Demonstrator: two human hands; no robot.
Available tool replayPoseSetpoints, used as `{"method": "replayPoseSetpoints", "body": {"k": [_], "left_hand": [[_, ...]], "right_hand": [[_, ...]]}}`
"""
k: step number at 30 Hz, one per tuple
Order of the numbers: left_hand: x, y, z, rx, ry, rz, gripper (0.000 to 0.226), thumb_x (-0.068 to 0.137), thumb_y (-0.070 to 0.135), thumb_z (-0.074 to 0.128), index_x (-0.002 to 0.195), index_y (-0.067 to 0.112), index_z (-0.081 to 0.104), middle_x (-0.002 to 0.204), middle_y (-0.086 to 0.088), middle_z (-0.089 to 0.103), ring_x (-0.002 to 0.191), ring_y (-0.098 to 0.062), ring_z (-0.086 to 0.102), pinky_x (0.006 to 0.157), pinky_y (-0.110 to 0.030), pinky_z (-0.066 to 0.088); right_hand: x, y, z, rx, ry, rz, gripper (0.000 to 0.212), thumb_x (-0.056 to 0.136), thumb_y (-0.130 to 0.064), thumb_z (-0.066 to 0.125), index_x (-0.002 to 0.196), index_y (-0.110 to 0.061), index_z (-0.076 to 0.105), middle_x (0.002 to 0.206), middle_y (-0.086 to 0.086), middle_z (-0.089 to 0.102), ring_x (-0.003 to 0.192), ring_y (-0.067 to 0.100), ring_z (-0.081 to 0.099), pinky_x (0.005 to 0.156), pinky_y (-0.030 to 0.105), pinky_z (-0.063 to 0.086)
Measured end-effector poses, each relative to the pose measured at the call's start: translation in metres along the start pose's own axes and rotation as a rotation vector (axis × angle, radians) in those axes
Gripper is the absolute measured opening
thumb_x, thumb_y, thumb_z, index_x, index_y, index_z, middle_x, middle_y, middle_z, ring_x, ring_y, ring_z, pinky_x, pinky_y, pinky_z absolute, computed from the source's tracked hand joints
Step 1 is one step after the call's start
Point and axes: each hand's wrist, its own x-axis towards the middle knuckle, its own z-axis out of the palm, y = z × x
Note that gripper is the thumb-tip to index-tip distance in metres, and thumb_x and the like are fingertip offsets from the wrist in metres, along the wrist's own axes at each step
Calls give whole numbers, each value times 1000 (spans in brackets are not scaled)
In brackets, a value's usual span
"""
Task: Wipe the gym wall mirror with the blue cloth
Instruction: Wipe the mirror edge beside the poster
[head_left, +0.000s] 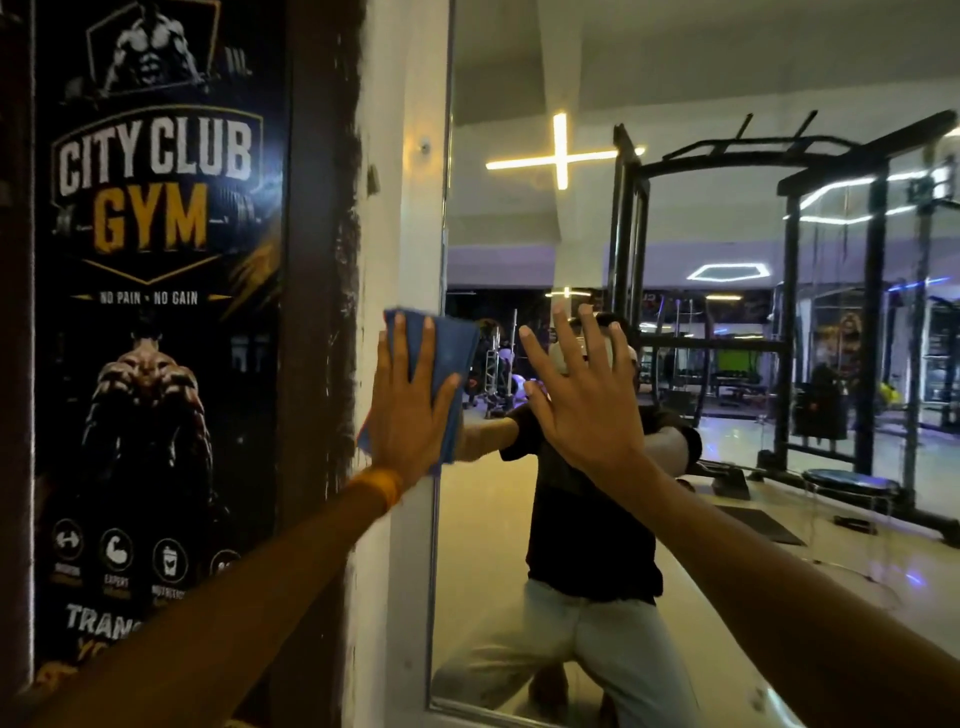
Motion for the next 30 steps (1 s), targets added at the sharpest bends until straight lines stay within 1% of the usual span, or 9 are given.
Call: {"method": "replayPoseSetpoints", "body": {"k": [5,7,11,13,16,19,22,26,30], "left_hand": [[71,28,3,22,155,-89,80,101,71,13,165,22,8,172,-12,2,158,-37,7,126,-52,18],[25,27,15,102,178,-79,72,106,64,14,164,24,3,172,-13,2,159,-36,3,124,-60,22],[-96,10,32,139,67,-49,70,107,59,24,165,28,2,173,-5,-4,159,-31,-5,123,-66,17],[-94,3,27,121,42,-17,71,106,62,23,165,29,1,173,-2,-7,159,-30,-7,125,-63,13],[-13,10,15,107,87,38,73,105,65,20,164,26,3,173,-6,-4,159,-31,-6,127,-58,9],[63,25,7,152,179,-19,74,105,64,21,164,19,13,172,-12,7,159,-36,3,126,-58,17],[39,32,16,185,210,-58,72,107,60,23,164,19,14,172,-13,9,158,-36,6,125,-59,19],[-53,19,23,194,59,13,72,106,61,23,165,21,13,173,-9,2,160,-30,-2,127,-58,9],[31,16,-2,132,55,88,74,106,61,24,165,19,7,173,-8,-4,159,-30,-6,127,-46,-1]], "right_hand": [[0,2,4,-1,18,-3,64,106,-55,34,163,-26,25,170,16,11,157,39,6,122,64,16],[-1,3,5,-6,23,-5,64,106,-55,34,163,-26,26,170,15,12,157,39,7,123,63,15],[-1,2,3,-5,29,-4,64,107,-55,32,163,-27,24,171,15,10,157,38,5,124,61,12],[-1,1,3,-1,40,-8,63,107,-55,31,163,-27,24,171,15,10,158,38,4,125,60,10],[0,0,3,4,42,-5,63,107,-55,31,163,-27,24,171,15,9,158,38,4,126,59,6],[-1,0,3,-18,43,-8,64,107,-55,32,163,-27,22,171,15,8,158,38,2,126,58,2],[0,1,1,-28,33,-9,65,107,-56,30,164,-27,20,171,15,5,158,38,-1,126,57,-1],[0,0,0,-16,16,-9,64,107,-56,29,164,-28,20,171,15,5,158,38,-3,126,57,-2],[-1,-1,-2,-11,23,-9,64,107,-55,31,164,-27,21,171,14,6,158,37,0,126,57,-1]]}}
